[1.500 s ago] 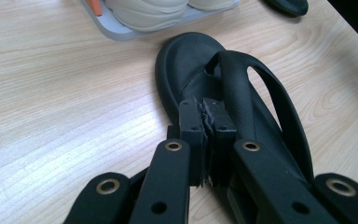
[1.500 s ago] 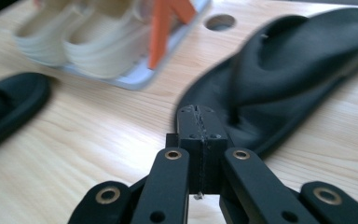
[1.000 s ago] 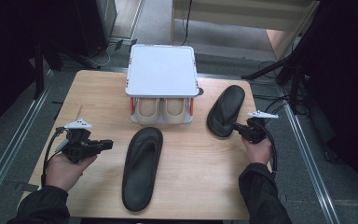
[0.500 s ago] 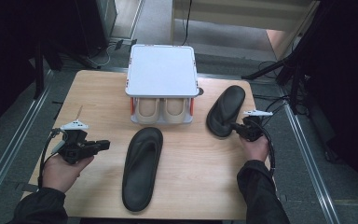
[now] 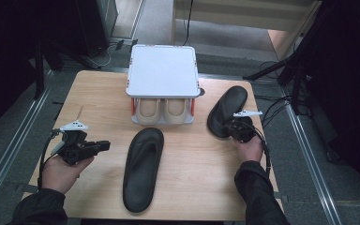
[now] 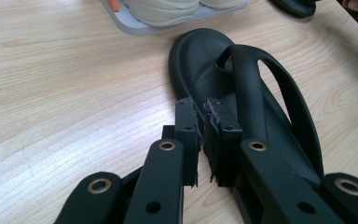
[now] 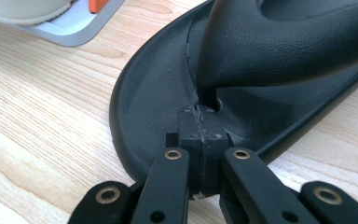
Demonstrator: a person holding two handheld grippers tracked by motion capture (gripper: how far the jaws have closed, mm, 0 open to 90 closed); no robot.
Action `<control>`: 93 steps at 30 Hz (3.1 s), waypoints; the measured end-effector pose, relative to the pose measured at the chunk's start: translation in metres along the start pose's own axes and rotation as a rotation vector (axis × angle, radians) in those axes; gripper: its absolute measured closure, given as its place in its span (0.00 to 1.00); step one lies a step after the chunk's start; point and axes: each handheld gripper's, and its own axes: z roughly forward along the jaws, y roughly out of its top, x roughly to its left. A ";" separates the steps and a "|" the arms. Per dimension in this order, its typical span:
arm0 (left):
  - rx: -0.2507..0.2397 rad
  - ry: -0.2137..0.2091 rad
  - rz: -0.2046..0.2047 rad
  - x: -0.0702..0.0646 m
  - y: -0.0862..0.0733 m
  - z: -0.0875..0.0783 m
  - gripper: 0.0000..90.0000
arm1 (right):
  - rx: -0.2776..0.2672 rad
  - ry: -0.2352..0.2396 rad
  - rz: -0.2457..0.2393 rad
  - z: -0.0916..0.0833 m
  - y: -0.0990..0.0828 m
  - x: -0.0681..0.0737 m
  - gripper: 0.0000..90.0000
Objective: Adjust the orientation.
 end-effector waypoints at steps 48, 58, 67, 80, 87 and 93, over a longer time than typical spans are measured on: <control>-0.019 0.027 -0.001 0.000 -0.002 -0.003 0.99 | -0.142 -0.055 0.085 -0.033 0.025 -0.053 1.00; -0.016 0.036 0.004 -0.001 -0.005 -0.001 0.98 | -0.128 -0.084 0.118 -0.027 0.018 -0.072 1.00; -0.012 0.033 0.005 0.000 -0.005 -0.001 0.97 | -0.113 -0.077 0.114 -0.027 0.017 -0.066 1.00; -0.010 0.015 0.021 -0.002 0.000 0.002 0.97 | -0.080 -0.056 0.091 -0.032 0.009 -0.034 1.00; -0.008 0.000 0.025 -0.004 0.003 0.004 0.97 | -0.052 -0.033 0.072 -0.034 0.006 -0.012 1.00; -0.006 -0.008 0.030 -0.004 0.006 0.007 0.96 | -0.041 -0.007 0.069 -0.038 0.000 0.001 1.00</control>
